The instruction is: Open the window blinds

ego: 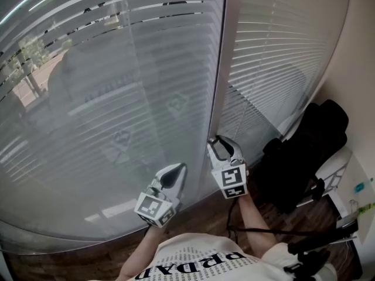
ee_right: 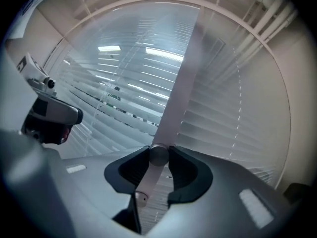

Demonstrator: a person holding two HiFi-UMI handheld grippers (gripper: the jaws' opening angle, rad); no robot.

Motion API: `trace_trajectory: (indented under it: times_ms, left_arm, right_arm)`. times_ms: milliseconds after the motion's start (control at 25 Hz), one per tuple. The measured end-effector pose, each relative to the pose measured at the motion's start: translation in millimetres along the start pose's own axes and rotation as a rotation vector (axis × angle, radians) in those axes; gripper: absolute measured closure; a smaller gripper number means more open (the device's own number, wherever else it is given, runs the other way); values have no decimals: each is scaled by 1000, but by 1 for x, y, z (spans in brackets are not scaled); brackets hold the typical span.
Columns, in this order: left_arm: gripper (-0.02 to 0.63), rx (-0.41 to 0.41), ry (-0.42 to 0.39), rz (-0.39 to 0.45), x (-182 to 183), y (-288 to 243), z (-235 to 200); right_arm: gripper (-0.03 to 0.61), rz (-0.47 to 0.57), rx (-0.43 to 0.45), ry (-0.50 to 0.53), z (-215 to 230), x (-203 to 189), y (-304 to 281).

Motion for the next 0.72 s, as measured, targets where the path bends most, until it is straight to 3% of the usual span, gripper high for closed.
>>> trace_trajectory:
  times_ms: [320,480,720]
  left_arm:
    - [621,-10,8,5,-2,-1,1]
    - [621,-17,7,11,-15,6,3]
    - [621,-2,13,-3,-4,1,1]
  right_arm:
    - [446,7,-19,-166,6,-4,-1]
    - [446,25,-30,-299,2,-18,4]
    - [446,41,-36,-480,12,-10,1]
Point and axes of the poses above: the fingertips, and each gripper's own axes: y backward along the fingers, z to its right, x out of its top, the point moved 6 cm from there along y, backward along the fingers, and after that the axes turned 10 degrees about z, right-handed, at the moved point
